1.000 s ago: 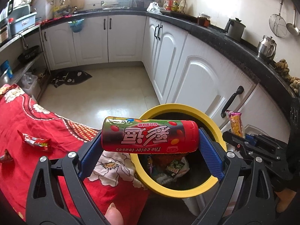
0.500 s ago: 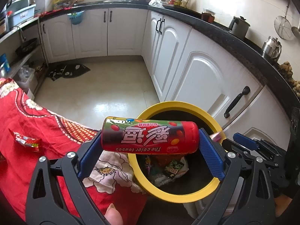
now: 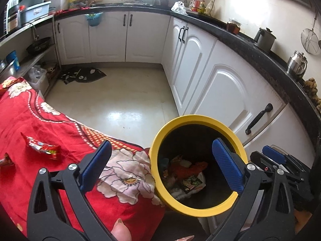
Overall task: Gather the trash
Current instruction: 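Move both open tools back over the last snacks on the bedspread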
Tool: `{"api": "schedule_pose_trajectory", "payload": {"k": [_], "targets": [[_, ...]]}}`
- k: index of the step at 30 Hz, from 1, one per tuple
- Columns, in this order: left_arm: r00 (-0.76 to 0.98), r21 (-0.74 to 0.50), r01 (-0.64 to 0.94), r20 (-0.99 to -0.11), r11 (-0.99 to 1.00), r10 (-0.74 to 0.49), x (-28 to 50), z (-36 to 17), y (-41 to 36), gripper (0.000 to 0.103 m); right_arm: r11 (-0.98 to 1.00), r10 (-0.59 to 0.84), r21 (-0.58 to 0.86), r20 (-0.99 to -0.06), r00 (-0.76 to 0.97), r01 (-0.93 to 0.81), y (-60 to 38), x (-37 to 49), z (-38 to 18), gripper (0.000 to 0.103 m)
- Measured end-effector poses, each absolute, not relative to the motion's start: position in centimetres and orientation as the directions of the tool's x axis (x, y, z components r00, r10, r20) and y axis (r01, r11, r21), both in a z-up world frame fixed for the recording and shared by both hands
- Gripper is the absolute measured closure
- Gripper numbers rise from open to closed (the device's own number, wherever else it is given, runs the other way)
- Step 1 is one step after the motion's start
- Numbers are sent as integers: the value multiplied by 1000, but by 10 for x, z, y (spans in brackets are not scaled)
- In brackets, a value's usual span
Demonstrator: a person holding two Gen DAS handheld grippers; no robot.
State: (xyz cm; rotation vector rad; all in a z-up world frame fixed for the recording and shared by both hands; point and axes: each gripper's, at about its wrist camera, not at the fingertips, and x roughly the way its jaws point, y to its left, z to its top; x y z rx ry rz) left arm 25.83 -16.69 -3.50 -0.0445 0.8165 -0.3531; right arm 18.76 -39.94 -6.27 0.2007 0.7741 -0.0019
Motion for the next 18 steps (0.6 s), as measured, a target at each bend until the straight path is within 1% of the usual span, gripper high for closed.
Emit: {"api": "schedule_pose_trajectory", "payload": {"k": [4,8,18], "targets": [[652,-171,270,-692,948,-310,254,-26,-155,11,981,84,184,-673,735,56,-392,183,-51,45],[681,-171,232,-675,958,-285,247,-17,-136,11,982,103,185,-647,755,25,-381,181,-38,41],[749,-163,141,-628,976,-213,234,5,-86,11,980,173,179,-591,788,-81,-344,181,-8,37]]}}
